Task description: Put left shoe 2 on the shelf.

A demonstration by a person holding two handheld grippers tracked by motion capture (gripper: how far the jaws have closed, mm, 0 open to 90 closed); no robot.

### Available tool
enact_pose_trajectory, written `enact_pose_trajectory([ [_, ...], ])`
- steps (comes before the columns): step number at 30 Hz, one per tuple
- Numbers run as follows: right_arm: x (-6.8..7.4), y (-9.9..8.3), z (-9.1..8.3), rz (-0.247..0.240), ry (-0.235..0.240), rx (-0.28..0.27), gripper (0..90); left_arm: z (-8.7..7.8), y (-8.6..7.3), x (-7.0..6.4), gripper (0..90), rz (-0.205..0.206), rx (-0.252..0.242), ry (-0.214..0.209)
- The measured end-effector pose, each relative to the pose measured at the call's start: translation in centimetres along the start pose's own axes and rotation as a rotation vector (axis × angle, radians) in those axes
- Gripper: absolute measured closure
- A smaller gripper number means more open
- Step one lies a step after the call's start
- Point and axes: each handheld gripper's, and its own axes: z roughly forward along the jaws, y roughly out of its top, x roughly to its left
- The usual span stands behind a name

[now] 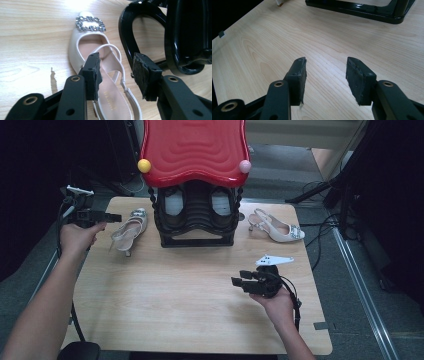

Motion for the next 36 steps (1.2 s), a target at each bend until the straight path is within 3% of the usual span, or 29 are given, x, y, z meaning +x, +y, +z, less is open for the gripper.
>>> enact_pose_trajectory([
  [6,-0.1,0.0,0.1,0.008,0.006,0.004,52.9,0.3,-0.1,0.3,54.3,0.025,0.011,0.024],
  [11,0.0,-0.1,0.1,0.002,0.006,0.007,52.9,1.0,-0.4,1.3,53.1,-0.009,0.000,0.027],
  [15,-0.1,-0.1,0.0,0.000,-0.006,0.014,53.0,1.9,-0.9,1.7,52.1,-0.016,0.020,0.045],
  [22,-0.1,-0.3,0.0,0.003,-0.008,0.018,53.0,2.5,-1.4,2.6,51.8,-0.035,0.014,0.068],
  [36,-0.2,-0.3,0.0,0.011,-0.016,0.021,53.2,4.7,-2.0,2.4,52.0,-0.045,0.005,0.092],
])
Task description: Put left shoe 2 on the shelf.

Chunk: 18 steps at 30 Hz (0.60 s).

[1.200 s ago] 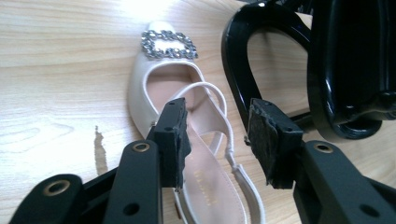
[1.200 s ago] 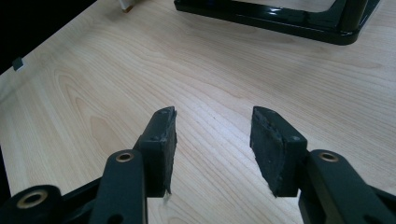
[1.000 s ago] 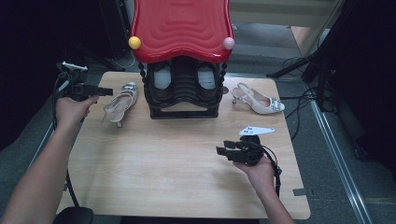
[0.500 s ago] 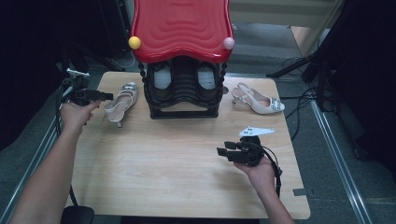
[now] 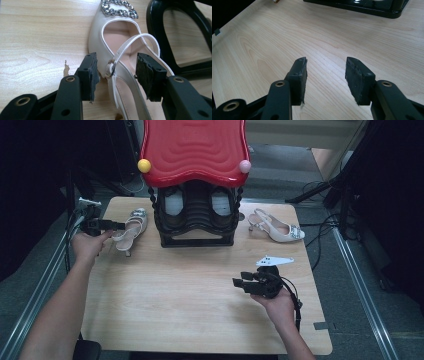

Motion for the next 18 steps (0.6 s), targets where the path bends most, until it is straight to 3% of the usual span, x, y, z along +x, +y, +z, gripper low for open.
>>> enact_pose_trajectory([
  [10,0.1,-0.2,-0.1,-0.006,-0.012,0.002,53.3,1.3,-0.3,-0.3,52.1,-0.015,0.004,0.017],
  [15,-0.1,-0.3,-0.5,0.005,-0.021,-0.007,53.3,2.3,-0.5,-0.5,51.8,0.021,0.018,0.044],
  [18,-0.2,-0.5,-0.5,0.005,-0.022,-0.002,53.3,2.5,-0.5,-0.3,54.2,0.012,0.011,0.046],
])
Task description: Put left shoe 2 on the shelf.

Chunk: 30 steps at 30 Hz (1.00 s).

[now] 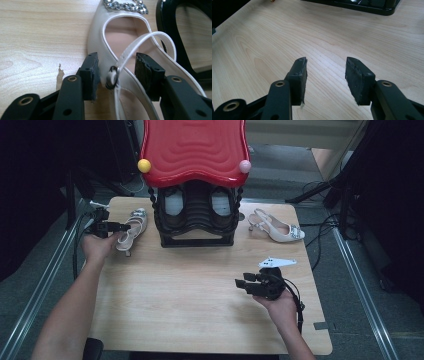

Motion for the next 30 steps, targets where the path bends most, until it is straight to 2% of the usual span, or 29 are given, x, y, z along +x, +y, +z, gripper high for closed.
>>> enact_pose_trajectory([
  [2,0.0,0.0,0.0,0.001,0.000,0.002,53.3,0.3,0.0,0.0,54.7,-0.008,-0.014,0.006],
  [8,0.1,-0.2,-0.1,0.000,-0.007,0.005,53.3,0.6,-0.2,-0.4,64.8,0.041,-0.022,0.086],
  [9,0.0,-0.3,-0.2,-0.002,-0.007,0.001,53.4,0.6,-0.3,-0.4,70.3,0.040,-0.025,0.096],
  [11,-0.2,-0.3,-0.2,0.006,-0.008,-0.001,53.5,0.6,-0.3,-0.4,73.4,0.015,-0.030,0.107],
  [13,-0.3,-0.3,-0.3,0.009,-0.009,0.000,53.5,0.5,-0.2,-0.4,76.6,0.010,-0.025,0.113],
  [14,-0.4,-0.3,-0.3,0.011,-0.010,0.000,53.5,0.5,-0.1,-0.3,77.6,-0.013,-0.020,0.117],
  [20,-0.5,-0.3,-0.4,0.011,-0.010,-0.006,52.2,0.3,0.1,-0.3,79.9,-0.034,-0.004,0.118],
  [27,-0.9,-0.3,-0.4,0.013,-0.021,0.001,49.5,-0.3,0.1,0.5,80.7,-0.087,0.000,0.087],
  [30,-0.9,-0.3,-0.3,0.014,-0.019,0.007,49.2,-0.5,0.1,0.7,80.6,-0.088,-0.004,0.081],
])
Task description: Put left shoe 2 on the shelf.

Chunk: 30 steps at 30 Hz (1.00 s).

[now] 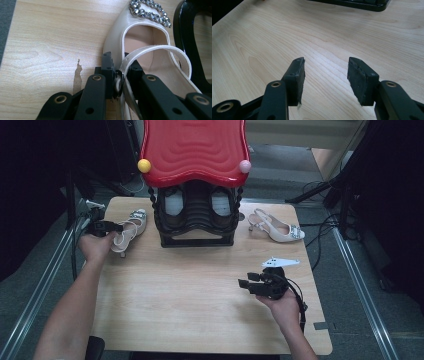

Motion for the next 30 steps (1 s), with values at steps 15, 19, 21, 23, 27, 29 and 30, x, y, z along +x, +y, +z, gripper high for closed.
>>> enact_pose_trajectory([
  [15,0.0,0.1,0.4,-0.011,0.003,0.013,49.2,-1.0,-0.5,0.0,80.7,-0.057,-0.064,-0.045],
  [19,0.1,0.2,0.6,-0.017,0.008,0.016,49.2,-1.5,-0.4,-0.2,80.7,-0.073,-0.070,-0.064],
  [21,0.1,0.4,0.6,-0.024,0.012,0.013,49.2,-2.1,-0.3,-0.2,80.7,-0.078,-0.074,-0.080],
  [23,0.2,0.5,0.7,-0.022,0.014,0.015,49.2,-2.6,-0.1,-0.4,80.7,-0.074,-0.086,-0.079],
  [27,0.1,0.7,0.9,-0.030,0.017,0.020,49.2,-3.5,0.3,-0.7,80.7,-0.063,-0.090,-0.083],
  [29,0.0,0.9,1.0,-0.025,0.016,0.021,49.2,-4.4,0.8,-1.1,80.8,-0.075,-0.106,-0.097],
  [30,0.0,0.9,1.0,-0.025,0.016,0.021,49.2,-4.4,0.8,-1.1,80.8,-0.075,-0.106,-0.097],
])
